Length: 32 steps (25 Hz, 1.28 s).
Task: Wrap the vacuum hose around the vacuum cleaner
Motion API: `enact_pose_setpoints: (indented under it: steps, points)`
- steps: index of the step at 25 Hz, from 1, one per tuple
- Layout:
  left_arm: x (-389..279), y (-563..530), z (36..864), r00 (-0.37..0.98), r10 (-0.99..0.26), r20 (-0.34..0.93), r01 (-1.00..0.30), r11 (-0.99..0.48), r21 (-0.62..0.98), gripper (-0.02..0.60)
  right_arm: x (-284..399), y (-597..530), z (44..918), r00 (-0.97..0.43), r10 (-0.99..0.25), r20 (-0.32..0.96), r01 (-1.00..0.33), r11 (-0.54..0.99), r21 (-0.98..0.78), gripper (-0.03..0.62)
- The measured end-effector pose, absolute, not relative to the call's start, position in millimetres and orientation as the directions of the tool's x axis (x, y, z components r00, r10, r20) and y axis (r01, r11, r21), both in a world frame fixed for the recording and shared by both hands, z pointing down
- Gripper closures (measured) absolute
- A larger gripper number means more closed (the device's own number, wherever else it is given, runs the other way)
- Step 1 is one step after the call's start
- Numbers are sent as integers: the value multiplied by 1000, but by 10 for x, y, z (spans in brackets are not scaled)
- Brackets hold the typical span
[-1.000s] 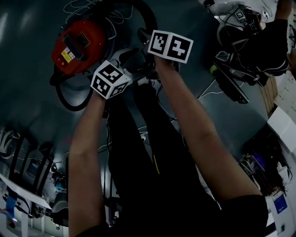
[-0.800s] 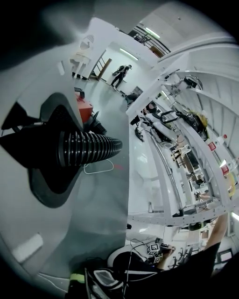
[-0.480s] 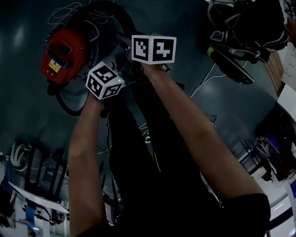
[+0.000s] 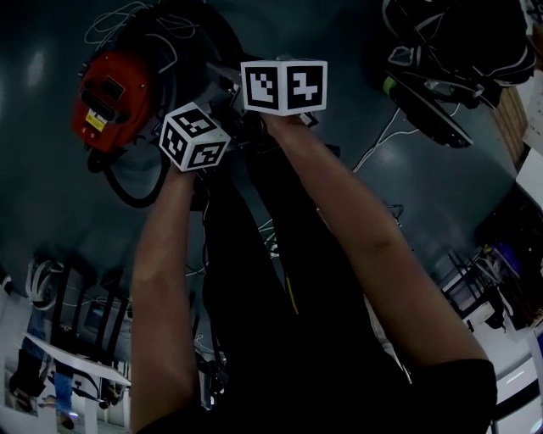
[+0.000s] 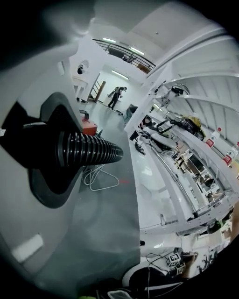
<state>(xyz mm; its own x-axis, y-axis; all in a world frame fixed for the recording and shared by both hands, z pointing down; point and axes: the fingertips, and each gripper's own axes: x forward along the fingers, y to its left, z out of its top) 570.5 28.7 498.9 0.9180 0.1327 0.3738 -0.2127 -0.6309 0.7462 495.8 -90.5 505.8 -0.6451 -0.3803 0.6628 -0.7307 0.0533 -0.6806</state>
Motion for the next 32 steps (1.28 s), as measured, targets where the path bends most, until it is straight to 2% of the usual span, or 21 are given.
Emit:
enact_pose_setpoints:
  steps: [6, 11, 21, 27, 32]
  points:
    - [5631, 316, 4954, 931, 110, 348, -229, -565, 792, 279, 4837, -852, 5062, -658, -328, 677, -733, 75, -676, 368]
    - [5502, 329, 4938, 941, 74, 329, -244, -523, 816, 307, 4792, -859, 5047, -644, -308, 700, -762, 178, -623, 342]
    - [5230, 442, 4885, 944, 72, 323, -248, -492, 834, 345, 4657, -764, 4989, -749, -252, 613, -657, 164, -736, 322]
    - [4890, 555, 4861, 934, 96, 345, -258, -487, 835, 350, 4413, -678, 5023, -791, -191, 581, -608, 150, -779, 290]
    - [4531, 697, 4798, 913, 167, 372, -246, -503, 828, 354, 4164, -601, 4974, -817, -128, 562, -576, 202, -792, 241]
